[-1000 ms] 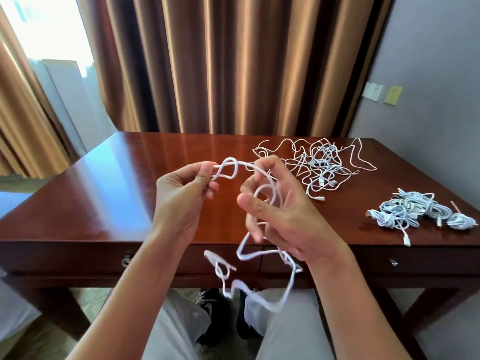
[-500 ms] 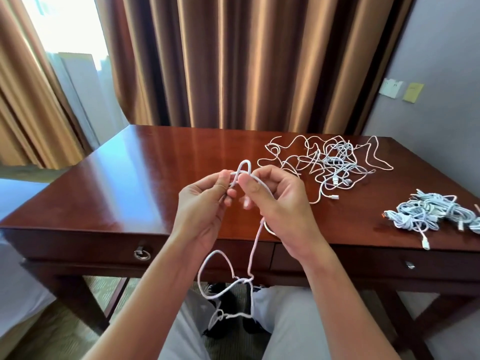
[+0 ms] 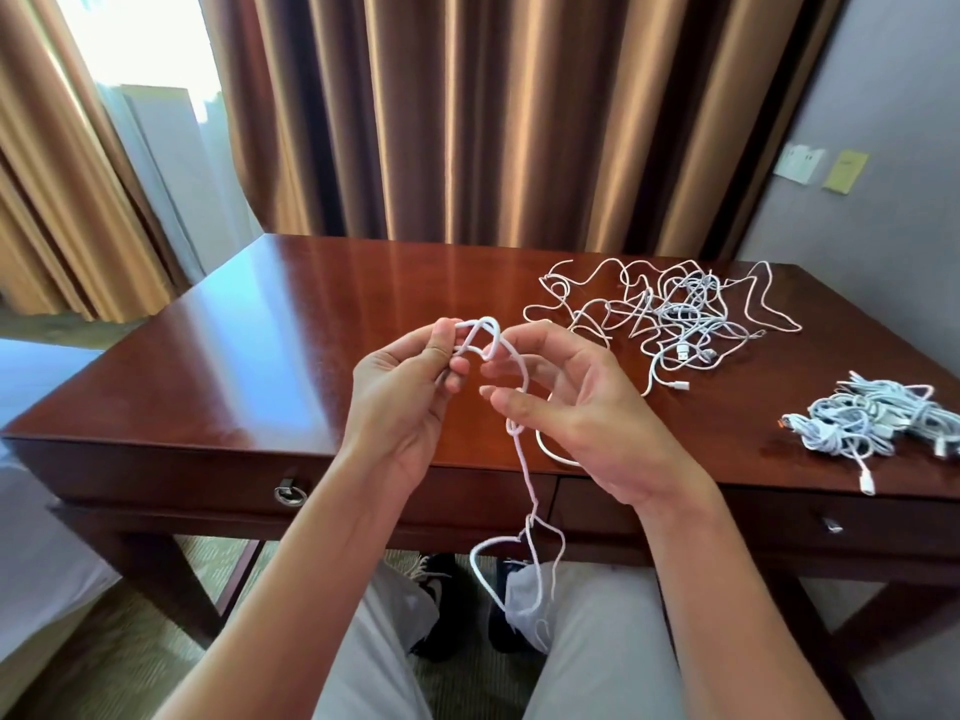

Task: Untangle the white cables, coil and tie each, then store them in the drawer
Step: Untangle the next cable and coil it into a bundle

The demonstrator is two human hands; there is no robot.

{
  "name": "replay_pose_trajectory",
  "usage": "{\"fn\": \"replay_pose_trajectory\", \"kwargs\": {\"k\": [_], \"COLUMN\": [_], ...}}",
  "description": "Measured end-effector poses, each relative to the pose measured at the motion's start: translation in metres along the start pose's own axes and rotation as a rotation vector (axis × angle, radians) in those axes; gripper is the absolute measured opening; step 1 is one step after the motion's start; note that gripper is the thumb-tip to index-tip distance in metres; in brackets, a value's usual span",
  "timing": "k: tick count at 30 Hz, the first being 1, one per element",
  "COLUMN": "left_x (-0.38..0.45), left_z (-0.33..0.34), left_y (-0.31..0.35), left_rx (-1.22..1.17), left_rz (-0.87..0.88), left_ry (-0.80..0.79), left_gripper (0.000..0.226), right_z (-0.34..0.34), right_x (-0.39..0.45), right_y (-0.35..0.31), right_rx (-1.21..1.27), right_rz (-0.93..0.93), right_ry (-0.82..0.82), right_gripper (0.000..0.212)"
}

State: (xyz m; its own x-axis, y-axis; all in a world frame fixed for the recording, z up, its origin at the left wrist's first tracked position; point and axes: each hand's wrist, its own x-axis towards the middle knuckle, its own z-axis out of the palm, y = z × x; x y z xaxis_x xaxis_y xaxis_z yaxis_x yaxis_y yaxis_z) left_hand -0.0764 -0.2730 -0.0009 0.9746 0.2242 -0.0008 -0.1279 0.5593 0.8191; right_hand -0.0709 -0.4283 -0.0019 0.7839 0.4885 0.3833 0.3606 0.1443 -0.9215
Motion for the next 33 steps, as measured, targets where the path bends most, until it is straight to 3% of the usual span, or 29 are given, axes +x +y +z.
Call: {"fn": "replay_pose_trajectory", "kwargs": {"k": [5, 11, 14, 20, 24, 26, 28, 29, 31, 33], "left_x": [0.001, -0.004, -0.009, -0.011, -0.014, -0.010, -0.005, -0.003, -0.003, -0.002], "left_z": [-0.001, 0.005, 0.007, 0.003, -0.004, -0.011, -0.017, -0.018, -0.015, -0.010], "left_y": [0.000, -0.014, -0.022, -0.028, -0.027, -0.027, -0.022, -0.017, -0.008, -0.002], "left_rx": [0.000, 0.012, 0.010, -0.046, 0.057, 0.329, 0.703, 0.813, 0.904, 0.954], "left_rz": [-0.001, -0.014, -0.001, -0.118, -0.179, 0.009, 0.390, 0.550, 0.662, 0.663], "left_ry": [0.008, -0.007, -0.015, -0.109, -0.132, -0.068, 0.010, -0.037, -0.222, -0.297], "left_gripper": [0.021, 0.023, 0.025, 0.032, 0.019, 0.009, 0.009, 0.013, 0.022, 0.023], "right_z": [0.002, 0.020, 0.026, 0.034, 0.032, 0.029, 0.026, 0.026, 0.026, 0.027], "right_x": [-0.001, 0.003, 0.007, 0.011, 0.015, 0.016, 0.014, 0.014, 0.012, 0.012], "right_y": [-0.003, 0.004, 0.009, 0.015, 0.021, 0.023, 0.026, 0.026, 0.026, 0.023], "right_rx": [0.217, 0.209, 0.175, 0.041, -0.005, -0.053, -0.112, -0.113, -0.085, -0.085], "right_rz": [0.067, -0.050, -0.104, -0.116, -0.103, -0.095, -0.054, -0.034, 0.004, 0.057], "right_ry": [0.013, 0.163, 0.276, 0.314, 0.358, 0.341, 0.291, 0.247, 0.146, 0.097], "right_gripper": [0.016, 0.024, 0.015, 0.012, 0.015, 0.016, 0.015, 0.014, 0.013, 0.020]}}
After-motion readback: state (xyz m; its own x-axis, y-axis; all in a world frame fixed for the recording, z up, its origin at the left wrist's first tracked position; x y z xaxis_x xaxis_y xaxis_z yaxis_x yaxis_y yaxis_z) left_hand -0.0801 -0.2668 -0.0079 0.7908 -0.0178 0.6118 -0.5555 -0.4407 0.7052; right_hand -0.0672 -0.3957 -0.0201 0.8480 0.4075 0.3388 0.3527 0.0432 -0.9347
